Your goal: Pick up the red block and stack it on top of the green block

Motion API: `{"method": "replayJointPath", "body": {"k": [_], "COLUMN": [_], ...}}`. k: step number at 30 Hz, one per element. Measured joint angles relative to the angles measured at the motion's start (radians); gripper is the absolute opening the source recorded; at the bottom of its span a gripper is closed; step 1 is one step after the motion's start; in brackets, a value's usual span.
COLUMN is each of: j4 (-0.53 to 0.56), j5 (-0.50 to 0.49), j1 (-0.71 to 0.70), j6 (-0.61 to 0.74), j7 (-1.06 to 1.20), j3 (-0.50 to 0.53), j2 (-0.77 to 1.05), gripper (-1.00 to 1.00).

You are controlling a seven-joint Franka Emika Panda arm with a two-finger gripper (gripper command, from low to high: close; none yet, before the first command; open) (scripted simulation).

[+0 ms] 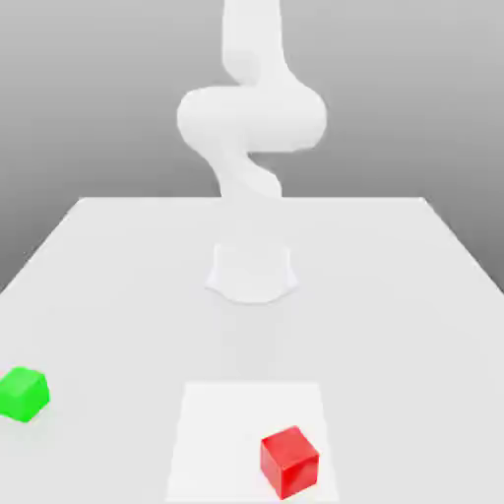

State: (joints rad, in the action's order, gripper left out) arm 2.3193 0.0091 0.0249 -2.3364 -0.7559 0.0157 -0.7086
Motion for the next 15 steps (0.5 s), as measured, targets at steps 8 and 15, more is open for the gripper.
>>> {"method": "replayJointPath", "body": {"k": [8, 15], "j4": [0.062, 0.116], "j5": [0.034, 0.057], "j1": [0.071, 0.110], "j6": [-0.118, -0.219], "j7": [0.146, 0.267], "j3": [0.040, 0.051], "j2": [0.297, 0.551], "gripper": [0.00, 0.00]}}
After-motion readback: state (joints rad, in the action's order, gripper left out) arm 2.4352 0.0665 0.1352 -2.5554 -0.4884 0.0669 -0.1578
